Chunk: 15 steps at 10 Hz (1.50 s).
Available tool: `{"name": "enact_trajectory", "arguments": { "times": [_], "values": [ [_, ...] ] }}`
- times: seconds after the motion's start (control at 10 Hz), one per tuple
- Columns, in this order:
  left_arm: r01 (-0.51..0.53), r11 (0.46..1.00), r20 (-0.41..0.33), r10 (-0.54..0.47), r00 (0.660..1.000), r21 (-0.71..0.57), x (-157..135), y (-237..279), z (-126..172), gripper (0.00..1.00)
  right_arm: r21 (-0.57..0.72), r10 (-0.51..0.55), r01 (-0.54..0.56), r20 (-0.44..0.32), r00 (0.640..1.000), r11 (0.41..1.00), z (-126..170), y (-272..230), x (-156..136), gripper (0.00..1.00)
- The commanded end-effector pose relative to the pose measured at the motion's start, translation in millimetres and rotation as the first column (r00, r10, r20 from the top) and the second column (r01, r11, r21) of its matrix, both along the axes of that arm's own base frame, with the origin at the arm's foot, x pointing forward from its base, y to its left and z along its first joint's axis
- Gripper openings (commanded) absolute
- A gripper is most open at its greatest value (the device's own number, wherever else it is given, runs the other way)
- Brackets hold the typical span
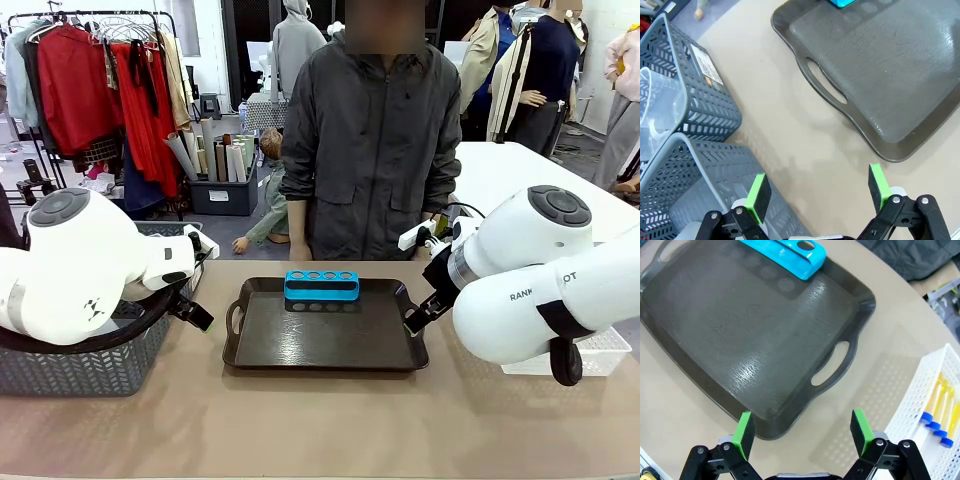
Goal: Prepare the laboratory tools.
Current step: Pick up one Large Measuring Cup and place it on the Handle tray.
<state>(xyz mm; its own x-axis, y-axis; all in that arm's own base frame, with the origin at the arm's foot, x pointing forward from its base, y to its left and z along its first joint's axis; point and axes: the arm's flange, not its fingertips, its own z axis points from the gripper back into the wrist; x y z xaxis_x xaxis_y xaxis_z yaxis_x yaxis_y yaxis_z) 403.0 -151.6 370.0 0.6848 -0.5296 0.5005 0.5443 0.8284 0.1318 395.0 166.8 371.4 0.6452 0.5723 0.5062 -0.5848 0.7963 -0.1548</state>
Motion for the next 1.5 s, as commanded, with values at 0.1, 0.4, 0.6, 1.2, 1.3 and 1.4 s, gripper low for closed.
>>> {"name": "enact_trajectory", "arguments": {
  "times": [0.1,0.4,0.6,1.2,1.3,1.4],
  "values": [
    [0.000,1.000,0.000,0.000,1.000,0.000,0,0,0,1.00,0.001,0.000,0.000,0.000,1.000,1.000,0,0,0,1.00],
    [0.000,1.000,0.000,0.000,1.000,0.000,0,0,0,1.00,0.000,0.000,0.000,0.000,1.000,1.000,0,0,0,1.00],
    [0.070,0.998,0.016,-0.070,0.997,-0.003,-1,-6,-2,1.00,0.047,0.048,-0.045,-0.065,0.997,0.998,4,6,-3,1.00],
    [0.309,0.951,0.165,-0.307,0.937,0.019,-30,13,36,1.00,0.143,0.158,-0.138,-0.137,0.978,0.980,53,22,4,1.00],
    [0.321,0.946,0.169,-0.322,0.932,0.029,-37,20,41,1.00,0.151,0.158,-0.138,-0.125,0.980,0.979,61,21,8,1.00],
    [0.342,0.937,0.206,-0.349,0.914,0.068,-40,24,45,1.00,0.159,0.163,-0.144,-0.118,0.980,0.977,66,18,10,1.00]
  ]
}}
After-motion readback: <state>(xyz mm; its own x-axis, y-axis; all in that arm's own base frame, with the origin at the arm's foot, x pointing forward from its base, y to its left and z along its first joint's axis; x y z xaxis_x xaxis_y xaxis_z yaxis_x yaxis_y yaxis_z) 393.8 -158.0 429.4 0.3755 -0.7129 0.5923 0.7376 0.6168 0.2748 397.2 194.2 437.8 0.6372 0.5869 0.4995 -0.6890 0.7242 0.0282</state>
